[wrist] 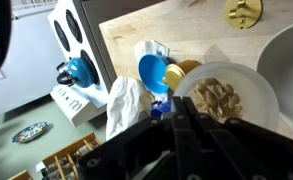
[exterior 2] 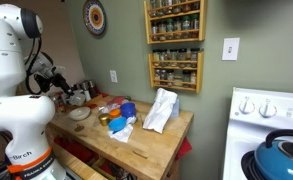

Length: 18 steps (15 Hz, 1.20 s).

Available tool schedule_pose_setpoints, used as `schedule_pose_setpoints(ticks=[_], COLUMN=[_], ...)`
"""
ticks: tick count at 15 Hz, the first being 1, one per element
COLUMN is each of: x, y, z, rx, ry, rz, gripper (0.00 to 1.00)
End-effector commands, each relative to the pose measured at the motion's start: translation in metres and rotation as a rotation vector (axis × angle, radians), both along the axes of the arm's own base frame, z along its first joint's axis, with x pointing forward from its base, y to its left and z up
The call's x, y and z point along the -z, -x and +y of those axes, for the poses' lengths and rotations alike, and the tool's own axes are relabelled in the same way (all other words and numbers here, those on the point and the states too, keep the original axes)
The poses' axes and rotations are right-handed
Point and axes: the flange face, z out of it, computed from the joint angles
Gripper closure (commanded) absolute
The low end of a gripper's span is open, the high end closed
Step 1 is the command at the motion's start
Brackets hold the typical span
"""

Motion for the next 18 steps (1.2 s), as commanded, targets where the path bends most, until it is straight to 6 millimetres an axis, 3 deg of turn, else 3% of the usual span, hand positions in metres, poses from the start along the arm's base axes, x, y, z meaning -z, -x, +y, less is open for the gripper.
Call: schedule_pose_setpoints(ticks=[1, 8, 18], x=[0.003, 0.018, 0.037], y=[0.026, 0.056, 0.046], z=[0.020, 0.046, 0.056], rx=[-0.110, -0.228, -0.264], ry=[0.115, 0.199, 0.301], rz=[-0.031, -0.050, -0.144], gripper=[0.99, 0.99, 0.99])
